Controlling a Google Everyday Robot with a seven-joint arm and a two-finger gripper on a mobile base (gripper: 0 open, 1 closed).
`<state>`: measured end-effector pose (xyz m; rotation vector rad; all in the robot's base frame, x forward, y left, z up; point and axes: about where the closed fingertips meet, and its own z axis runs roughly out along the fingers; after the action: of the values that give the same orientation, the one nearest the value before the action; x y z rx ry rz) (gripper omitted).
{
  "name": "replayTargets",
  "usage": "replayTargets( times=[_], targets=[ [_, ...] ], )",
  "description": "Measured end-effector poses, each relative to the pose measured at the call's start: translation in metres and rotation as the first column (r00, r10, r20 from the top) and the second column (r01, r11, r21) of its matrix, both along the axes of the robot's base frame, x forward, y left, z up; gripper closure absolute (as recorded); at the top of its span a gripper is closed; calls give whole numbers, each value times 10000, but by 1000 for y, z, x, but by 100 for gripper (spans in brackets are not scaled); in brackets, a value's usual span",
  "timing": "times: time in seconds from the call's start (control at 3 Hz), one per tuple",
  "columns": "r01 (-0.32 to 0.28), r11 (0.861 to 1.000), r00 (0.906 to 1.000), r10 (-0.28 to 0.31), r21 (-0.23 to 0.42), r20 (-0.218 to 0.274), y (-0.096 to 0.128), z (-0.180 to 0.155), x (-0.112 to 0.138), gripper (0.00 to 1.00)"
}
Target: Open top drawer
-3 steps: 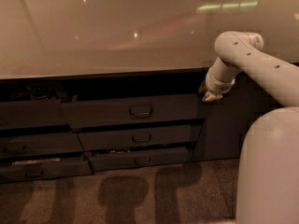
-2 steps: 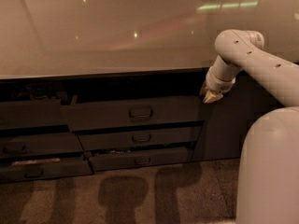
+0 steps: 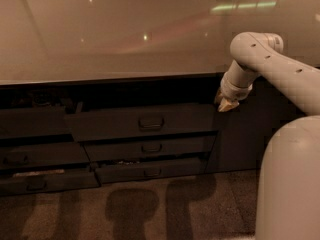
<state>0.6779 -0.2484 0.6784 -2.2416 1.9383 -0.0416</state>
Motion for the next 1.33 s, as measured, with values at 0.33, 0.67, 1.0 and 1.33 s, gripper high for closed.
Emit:
replayTargets(
  times=[0.33, 0.67, 1.0, 1.33],
  targets=[
    [-150, 9999, 9994, 149, 22, 320, -3, 6, -5, 100],
    [-362, 9993, 9991, 361, 61, 244, 0, -4, -19, 100],
    [-365, 9993, 9990, 363, 59, 247, 0, 0, -19, 100],
    [-663, 9978, 9957, 655, 94, 661, -3, 11, -26, 100]
  ],
)
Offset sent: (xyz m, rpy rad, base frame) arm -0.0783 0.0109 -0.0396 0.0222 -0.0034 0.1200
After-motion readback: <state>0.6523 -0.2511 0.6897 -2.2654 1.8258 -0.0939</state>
